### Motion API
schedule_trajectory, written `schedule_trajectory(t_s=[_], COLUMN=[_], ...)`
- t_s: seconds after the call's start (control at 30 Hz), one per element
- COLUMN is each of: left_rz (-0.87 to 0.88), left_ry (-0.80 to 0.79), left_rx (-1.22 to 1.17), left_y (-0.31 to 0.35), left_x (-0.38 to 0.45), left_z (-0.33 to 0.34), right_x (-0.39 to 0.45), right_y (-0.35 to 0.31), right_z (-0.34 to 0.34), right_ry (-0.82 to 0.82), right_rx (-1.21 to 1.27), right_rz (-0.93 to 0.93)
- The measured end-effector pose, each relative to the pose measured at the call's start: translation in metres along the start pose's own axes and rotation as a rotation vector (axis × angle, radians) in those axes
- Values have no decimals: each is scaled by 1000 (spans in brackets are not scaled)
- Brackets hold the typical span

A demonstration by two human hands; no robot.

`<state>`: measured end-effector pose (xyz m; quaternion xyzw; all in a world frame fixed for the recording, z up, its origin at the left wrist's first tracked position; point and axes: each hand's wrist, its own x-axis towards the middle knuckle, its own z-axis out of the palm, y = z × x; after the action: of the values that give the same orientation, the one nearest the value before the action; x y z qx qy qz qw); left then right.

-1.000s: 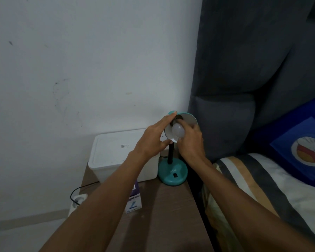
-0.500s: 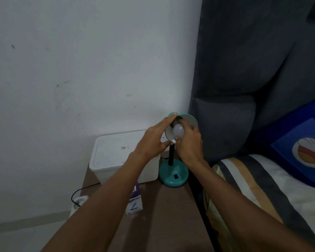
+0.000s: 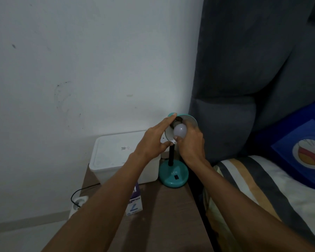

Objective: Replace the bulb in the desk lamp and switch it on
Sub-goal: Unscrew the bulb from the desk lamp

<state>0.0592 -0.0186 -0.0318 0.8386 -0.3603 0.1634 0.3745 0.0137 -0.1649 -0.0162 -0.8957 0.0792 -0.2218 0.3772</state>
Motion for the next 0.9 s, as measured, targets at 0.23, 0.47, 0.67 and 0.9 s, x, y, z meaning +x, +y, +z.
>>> schedule_trajectory(t_s=[0.23,0.47,0.67,0.9], left_rz=[-7,-10,-2,4], left_ry=[-4,-6,-2,-13], left_rx=[-5,4,1,-2], left_y=[0,0,1,3], left_x=[1,1,1,1], left_z=[3,1,1,1], right_x=[0,3,4,-8], right_y=[1,-2,-2,-2], right_z=[-1,-3,-2,5], right_ry=[-21,-8,-40,45], right_rx=[24,-50,59,14], right_rz=[9,-19,48,13])
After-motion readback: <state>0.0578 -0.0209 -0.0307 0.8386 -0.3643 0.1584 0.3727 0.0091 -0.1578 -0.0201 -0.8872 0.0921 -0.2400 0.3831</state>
